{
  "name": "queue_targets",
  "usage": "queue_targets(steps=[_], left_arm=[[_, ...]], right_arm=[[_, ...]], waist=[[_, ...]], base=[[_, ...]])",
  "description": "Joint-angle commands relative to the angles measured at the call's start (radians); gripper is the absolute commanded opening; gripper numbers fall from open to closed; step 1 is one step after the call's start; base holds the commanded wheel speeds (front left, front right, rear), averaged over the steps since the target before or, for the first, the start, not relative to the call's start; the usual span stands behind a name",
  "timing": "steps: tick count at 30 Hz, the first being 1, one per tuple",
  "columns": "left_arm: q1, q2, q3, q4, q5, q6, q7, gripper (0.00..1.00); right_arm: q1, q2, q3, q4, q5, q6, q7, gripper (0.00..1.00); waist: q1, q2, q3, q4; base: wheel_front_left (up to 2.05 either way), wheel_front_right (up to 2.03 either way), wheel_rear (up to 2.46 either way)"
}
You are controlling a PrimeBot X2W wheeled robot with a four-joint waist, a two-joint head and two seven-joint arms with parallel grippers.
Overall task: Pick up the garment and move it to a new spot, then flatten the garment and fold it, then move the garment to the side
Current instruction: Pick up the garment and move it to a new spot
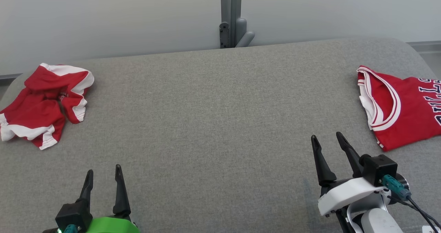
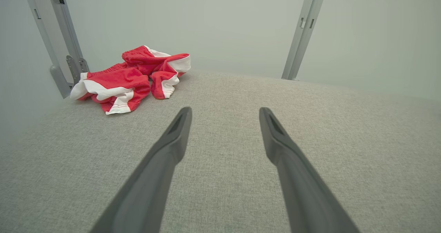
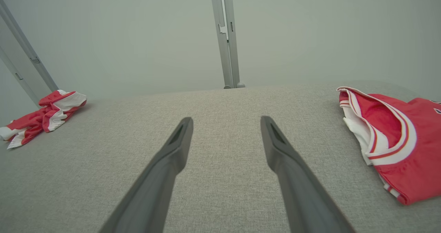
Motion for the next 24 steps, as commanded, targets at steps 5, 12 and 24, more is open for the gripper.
queue_targets(steps=[5,12,24], left_arm=[[-0.016,0.0,0.011,0.006,0.006,-0.012,-0.005,1.0],[-0.024,-0.003,0.01,0.013,0.013,-0.019,-0.004,1.0],[0.001,-0.004,0.014,-0.003,0.024,-0.007,-0.004,1.0]], right_arm=[[0.005,0.0,-0.001,-0.008,0.004,-0.002,-0.006,1.0],[0.012,0.0,-0.011,-0.016,-0.004,-0.002,-0.004,1.0],[0.033,0.0,0.001,-0.031,0.015,-0.002,-0.002,1.0]], waist=[[0.0,0.007,0.001,0.003],[0.0,0.007,-0.004,0.039],[0.0,0.007,-0.029,0.276]], base=[[0.0,0.0,0.0],[0.0,0.0,0.0],[0.0,0.0,0.0]])
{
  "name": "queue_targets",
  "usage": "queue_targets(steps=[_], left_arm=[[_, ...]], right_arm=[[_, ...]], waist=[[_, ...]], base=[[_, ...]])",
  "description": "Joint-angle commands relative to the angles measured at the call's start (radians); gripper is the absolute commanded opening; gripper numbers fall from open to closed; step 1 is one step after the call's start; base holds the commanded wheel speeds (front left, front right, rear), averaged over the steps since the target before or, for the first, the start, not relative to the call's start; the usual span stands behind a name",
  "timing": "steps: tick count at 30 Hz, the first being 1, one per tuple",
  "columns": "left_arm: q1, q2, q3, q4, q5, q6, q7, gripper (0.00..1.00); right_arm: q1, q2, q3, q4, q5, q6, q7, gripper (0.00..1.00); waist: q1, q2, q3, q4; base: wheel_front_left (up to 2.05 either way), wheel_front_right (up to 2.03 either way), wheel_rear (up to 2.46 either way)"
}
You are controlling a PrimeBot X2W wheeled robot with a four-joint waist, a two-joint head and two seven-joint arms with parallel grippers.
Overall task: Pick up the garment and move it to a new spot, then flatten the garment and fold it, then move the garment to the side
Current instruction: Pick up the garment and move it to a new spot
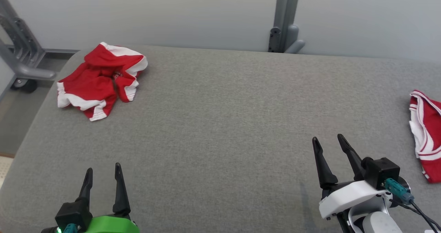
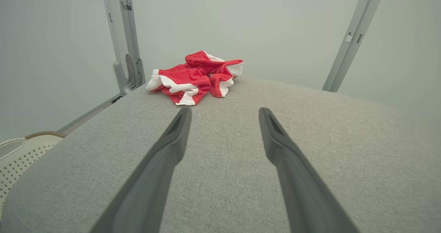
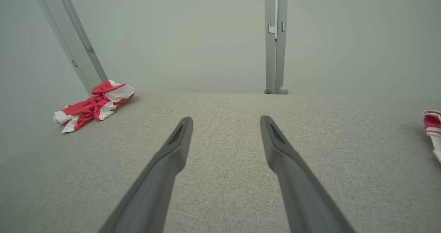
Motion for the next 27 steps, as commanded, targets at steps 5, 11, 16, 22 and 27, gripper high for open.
queue_targets(steps=[5,11,16,22,27], left_arm=[[0.027,0.008,0.011,-0.009,0.009,0.004,-0.002,1.0],[0.047,0.013,0.015,-0.018,0.006,0.005,-0.002,1.0],[0.054,0.015,0.013,-0.027,0.004,0.009,-0.002,1.0],[0.055,0.014,0.017,-0.039,-0.004,0.012,-0.002,1.0],[-0.001,0.037,0.024,-0.053,-0.012,-0.004,0.001,1.0]], right_arm=[[0.017,-0.001,0.006,-0.001,0.02,-0.002,-0.004,1.0],[0.017,-0.001,0.013,0.01,0.026,-0.002,-0.011,1.0],[0.01,-0.001,0.018,0.018,0.027,-0.002,-0.017,1.0],[0.005,-0.002,0.021,0.015,0.016,-0.002,-0.018,1.0],[-0.007,-0.002,0.007,-0.008,-0.005,-0.002,-0.009,1.0]], waist=[[0.0001,0.007,-0.023,0.205],[0.0001,0.007,-0.028,0.286],[0.0001,0.007,-0.029,0.308],[0.0001,0.007,-0.023,0.298],[0.0001,0.007,0.008,0.27]], base=[[0.0,0.0,0.0],[0.0,0.0,0.0],[0.0,0.0,0.0],[0.0,0.0,0.0],[0.0,0.0,0.0]])
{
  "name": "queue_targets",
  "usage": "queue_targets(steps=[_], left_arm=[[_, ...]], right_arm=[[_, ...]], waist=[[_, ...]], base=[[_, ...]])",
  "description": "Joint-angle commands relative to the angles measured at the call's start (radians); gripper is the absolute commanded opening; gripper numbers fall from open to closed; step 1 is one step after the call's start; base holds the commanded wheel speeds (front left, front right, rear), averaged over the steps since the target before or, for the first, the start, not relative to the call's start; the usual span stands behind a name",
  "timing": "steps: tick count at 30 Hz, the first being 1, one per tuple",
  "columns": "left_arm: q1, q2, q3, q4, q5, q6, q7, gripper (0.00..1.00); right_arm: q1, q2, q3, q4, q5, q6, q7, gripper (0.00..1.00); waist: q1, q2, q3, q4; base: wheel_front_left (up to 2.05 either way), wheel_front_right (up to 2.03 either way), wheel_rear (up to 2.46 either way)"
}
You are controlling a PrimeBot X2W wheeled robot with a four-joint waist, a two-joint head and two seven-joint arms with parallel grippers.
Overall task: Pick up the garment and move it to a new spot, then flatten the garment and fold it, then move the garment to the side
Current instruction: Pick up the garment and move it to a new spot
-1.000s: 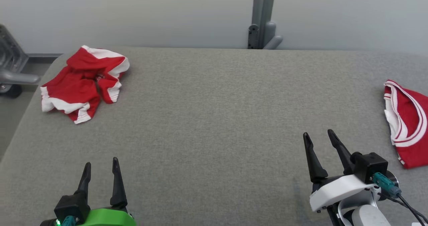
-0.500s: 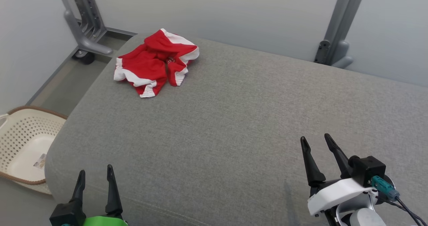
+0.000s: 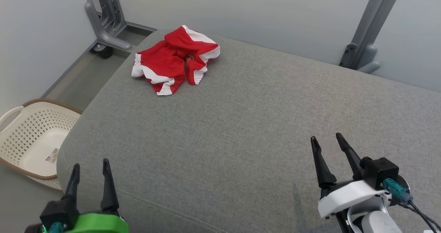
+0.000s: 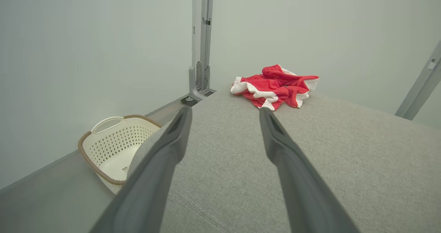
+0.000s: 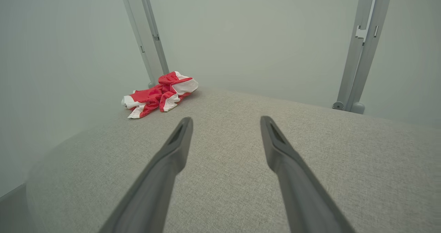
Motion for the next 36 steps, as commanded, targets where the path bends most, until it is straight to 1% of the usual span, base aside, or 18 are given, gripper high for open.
queue_targets(steps=[1,5,8,11,14,19,23,25,26,28,30,32,36], left_arm=[[-0.046,0.02,0.006,-0.013,0.001,-0.006,0.003,1.0],[-0.153,0.066,0.019,-0.042,-0.005,-0.027,0.026,1.0],[-0.274,0.118,0.033,-0.052,-0.01,-0.048,0.056,1.0],[-0.415,0.172,0.036,-0.04,-0.009,-0.07,0.109,1.0],[-0.568,0.231,0.038,0.002,-0.013,-0.094,0.163,1.0],[-0.807,0.314,0.024,0.141,-0.026,-0.125,0.248,1.0],[-0.95,0.338,0.002,0.289,-0.068,-0.142,0.31,1.0],[-1.001,0.353,-0.025,0.357,-0.098,-0.149,0.338,1.0],[-1.001,0.353,-0.025,0.357,-0.098,-0.149,0.338,1.0],[-1.041,0.371,-0.057,0.413,-0.121,-0.153,0.362,1.0],[-1.075,0.382,-0.111,0.447,-0.168,-0.154,0.383,1.0],[-1.102,0.406,-0.158,0.473,-0.208,-0.153,0.4,1.0],[-1.15,0.431,-0.213,0.531,-0.277,-0.154,0.399,1.0]], right_arm=[[-0.013,-0.003,-0.009,-0.015,-0.013,-0.002,0.006,1.0],[-0.034,-0.003,-0.026,-0.054,-0.043,-0.002,0.024,1.0],[-0.053,-0.003,-0.037,-0.091,-0.067,-0.002,0.042,1.0],[-0.08,-0.003,-0.042,-0.131,-0.093,-0.002,0.061,1.0],[-0.11,-0.003,-0.041,-0.172,-0.117,-0.002,0.079,1.0],[-0.156,-0.003,-0.038,-0.23,-0.145,-0.002,0.098,1.0],[-0.173,-0.003,-0.055,-0.279,-0.171,-0.002,0.108,1.0],[-0.177,-0.002,-0.072,-0.307,-0.183,-0.002,0.112,1.0],[-0.177,-0.002,-0.072,-0.307,-0.183,-0.002,0.112,1.0],[-0.178,-0.002,-0.086,-0.333,-0.192,-0.002,0.117,1.0],[-0.177,-0.002,-0.1,-0.362,-0.2,-0.002,0.123,1.0],[-0.175,-0.002,-0.111,-0.39,-0.208,-0.002,0.128,1.0],[-0.171,-0.002,-0.122,-0.441,-0.217,-0.002,0.139,1.0]], waist=[[0.0,0.007,0.03,-0.025],[0.0,0.007,0.086,-0.058],[0.0,0.007,0.144,-0.088],[0.0,0.007,0.209,-0.126],[0.0,0.007,0.282,-0.173],[0.0,0.007,0.399,-0.264],[0.0,0.007,0.474,-0.326],[0.0,0.007,0.506,-0.351],[0.0,0.007,0.506,-0.351],[0.0,0.007,0.535,-0.371],[0.0,0.007,0.562,-0.386],[0.0,0.007,0.59,-0.398],[0.0,0.007,0.642,-0.411]], base=[[0.0,0.0,0.0],[0.0,0.0,0.0],[0.0,0.0,0.0],[0.0,0.0,0.0],[0.0,0.0,0.0],[0.0,0.0,0.0],[0.0,0.0,0.0],[0.0,0.0,0.0],[0.0,0.0,0.0],[0.0,0.0,0.0],[0.0,0.0,0.0],[0.0,0.0,0.0],[0.0,0.0,0.0]])
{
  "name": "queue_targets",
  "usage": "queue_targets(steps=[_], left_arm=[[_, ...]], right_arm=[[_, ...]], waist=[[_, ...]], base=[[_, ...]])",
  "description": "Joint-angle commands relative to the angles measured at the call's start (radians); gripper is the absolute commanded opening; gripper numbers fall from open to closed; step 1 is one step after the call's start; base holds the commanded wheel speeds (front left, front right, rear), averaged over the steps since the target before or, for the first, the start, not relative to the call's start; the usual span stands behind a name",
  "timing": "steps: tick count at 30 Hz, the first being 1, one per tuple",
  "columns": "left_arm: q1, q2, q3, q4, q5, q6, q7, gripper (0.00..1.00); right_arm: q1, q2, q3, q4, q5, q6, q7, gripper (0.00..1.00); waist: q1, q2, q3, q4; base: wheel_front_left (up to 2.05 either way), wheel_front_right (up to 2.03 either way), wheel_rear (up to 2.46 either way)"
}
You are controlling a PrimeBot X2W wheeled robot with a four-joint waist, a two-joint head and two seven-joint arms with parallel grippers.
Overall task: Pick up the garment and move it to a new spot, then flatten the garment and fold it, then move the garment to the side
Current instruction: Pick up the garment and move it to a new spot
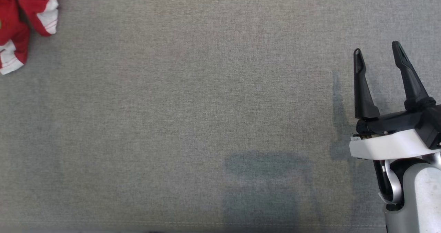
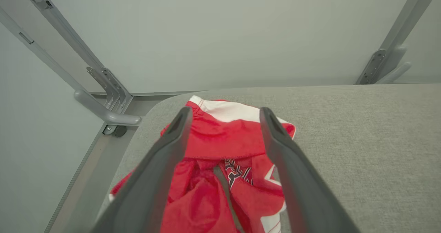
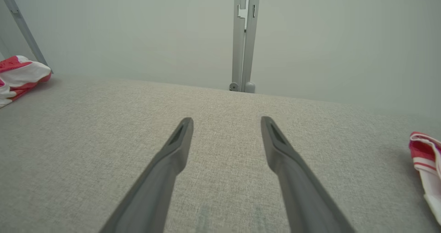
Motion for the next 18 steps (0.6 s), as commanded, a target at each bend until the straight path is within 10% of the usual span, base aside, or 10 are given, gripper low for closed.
queue_targets(steps=[1,14,17,18], left_arm=[[-0.02,0.009,-0.01,0.016,-0.014,-0.001,-0.008,1.0],[-0.061,0.013,-0.139,0.219,-0.119,-0.001,-0.045,0.96],[-0.07,0.022,-0.166,0.247,-0.118,0.0,-0.074,0.07],[-0.075,0.023,-0.171,0.254,-0.12,0.0,-0.089,0.0]], right_arm=[[-0.011,-0.001,-0.003,-0.013,-0.009,-0.002,0.003,1.0],[-0.015,-0.001,-0.017,-0.084,-0.022,-0.002,0.016,1.0],[-0.016,-0.001,-0.015,-0.082,-0.017,-0.002,0.013,1.0],[-0.018,-0.001,-0.015,-0.081,-0.015,-0.002,0.011,1.0]], waist=[[-0.0002,0.007,0.108,-0.08],[-0.0002,0.007,0.144,-0.079],[-0.0002,0.007,0.141,-0.08],[-0.0002,0.007,0.139,-0.08]], base=[[0.0,0.0,0.0],[0.0,0.0,0.0],[0.0,0.0,0.0],[0.0,0.0,0.0]])
